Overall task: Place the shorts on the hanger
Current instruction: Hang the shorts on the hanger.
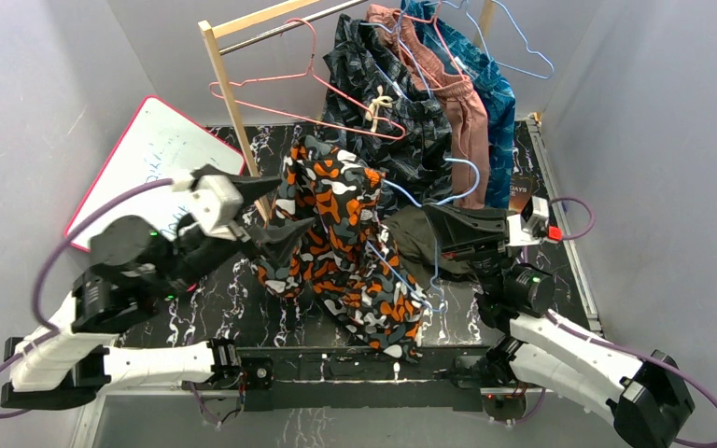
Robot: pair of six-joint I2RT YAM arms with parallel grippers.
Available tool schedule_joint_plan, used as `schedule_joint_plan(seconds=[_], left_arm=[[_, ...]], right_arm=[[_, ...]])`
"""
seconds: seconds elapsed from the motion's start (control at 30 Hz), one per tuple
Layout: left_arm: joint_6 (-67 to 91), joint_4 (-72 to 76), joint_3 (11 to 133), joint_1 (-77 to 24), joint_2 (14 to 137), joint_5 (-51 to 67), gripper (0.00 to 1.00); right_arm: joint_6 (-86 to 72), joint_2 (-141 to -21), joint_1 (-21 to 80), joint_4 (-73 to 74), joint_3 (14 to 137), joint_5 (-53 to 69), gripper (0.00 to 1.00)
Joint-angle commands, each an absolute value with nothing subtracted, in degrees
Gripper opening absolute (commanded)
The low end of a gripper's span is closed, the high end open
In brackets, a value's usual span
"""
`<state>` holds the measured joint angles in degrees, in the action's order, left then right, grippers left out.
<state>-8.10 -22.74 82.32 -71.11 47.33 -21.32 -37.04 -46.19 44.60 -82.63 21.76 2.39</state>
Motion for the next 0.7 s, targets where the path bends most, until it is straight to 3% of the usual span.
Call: schedule_joint_plan(seconds=[0.0, 0.3, 0.67], left_arm=[[-13.5, -17.3, 86.3, -71.4, 45.8, -13.5, 0.76], [-9.1, -11.7, 88.2, -71.4, 48.8, -9.6, 0.76], [0.1, -8.1, 90.2, -71.4, 54.1, -0.6, 0.73]], right_arm=[[-36.1, -45.2, 44.4, -91.0, 29.4, 3.8, 0.00], [-29.6, -46.4, 44.4, -78.0, 46.8, 10.9, 0.00], [-23.7, -46.4, 44.4, -67.4, 49.4, 5.7, 0.00]])
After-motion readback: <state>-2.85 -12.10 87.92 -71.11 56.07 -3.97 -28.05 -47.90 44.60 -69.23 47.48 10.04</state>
